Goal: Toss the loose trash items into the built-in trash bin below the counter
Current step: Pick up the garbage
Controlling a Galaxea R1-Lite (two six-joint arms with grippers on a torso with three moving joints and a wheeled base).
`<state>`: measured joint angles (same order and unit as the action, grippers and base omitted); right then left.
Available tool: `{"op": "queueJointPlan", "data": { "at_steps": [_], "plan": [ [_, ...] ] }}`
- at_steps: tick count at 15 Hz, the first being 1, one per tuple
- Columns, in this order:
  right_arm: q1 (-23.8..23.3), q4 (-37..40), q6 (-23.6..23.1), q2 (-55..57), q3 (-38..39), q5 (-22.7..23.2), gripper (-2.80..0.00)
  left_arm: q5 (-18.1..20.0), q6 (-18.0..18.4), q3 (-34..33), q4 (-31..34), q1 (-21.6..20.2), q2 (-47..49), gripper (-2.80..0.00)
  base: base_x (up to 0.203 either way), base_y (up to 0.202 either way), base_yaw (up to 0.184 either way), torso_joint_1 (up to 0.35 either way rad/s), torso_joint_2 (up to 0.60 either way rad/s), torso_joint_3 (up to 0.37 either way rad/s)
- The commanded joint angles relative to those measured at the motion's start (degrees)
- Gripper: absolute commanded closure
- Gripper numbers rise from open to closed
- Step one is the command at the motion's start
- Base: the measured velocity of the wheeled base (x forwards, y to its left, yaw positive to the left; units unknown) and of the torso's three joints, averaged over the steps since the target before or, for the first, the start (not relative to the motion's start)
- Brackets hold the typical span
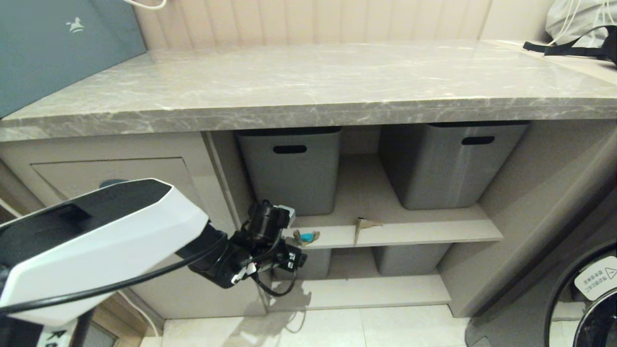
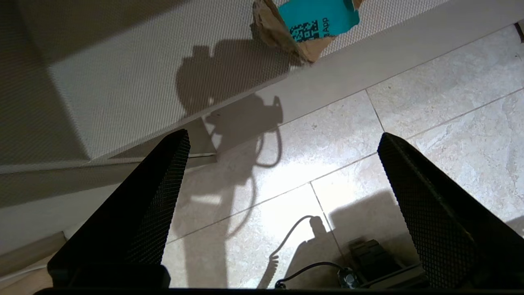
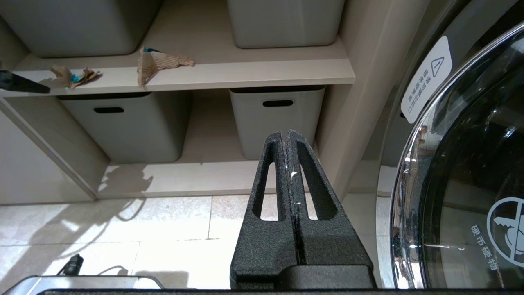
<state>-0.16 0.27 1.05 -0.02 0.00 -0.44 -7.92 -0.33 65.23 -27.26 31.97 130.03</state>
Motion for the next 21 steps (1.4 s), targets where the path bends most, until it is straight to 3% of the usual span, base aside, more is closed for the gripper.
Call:
{"op": "queueJointPlan", "data": {
  "at_steps": [1,12,21],
  "plan": [
    [0.0,0.0,0.0,0.0,0.0,0.0,0.00,-0.1,0.0,1.6,-0.2,-0.1,1.8,-2.80,0.000,0.000,0.000,0.000,0.00,0.000],
    [0.0,0.1,0.0,0.0,0.0,0.0,0.00,0.3,0.1,9.9,-0.2,0.2,7.5,-2.80,0.000,0.000,0.000,0.000,0.00,0.000],
    [0.0,0.0,0.0,0.0,0.0,0.0,0.00,0.0,3.2,11.4,-0.3,0.6,9.0,-2.80,0.000,0.000,0.000,0.000,0.00,0.000]
  ]
}}
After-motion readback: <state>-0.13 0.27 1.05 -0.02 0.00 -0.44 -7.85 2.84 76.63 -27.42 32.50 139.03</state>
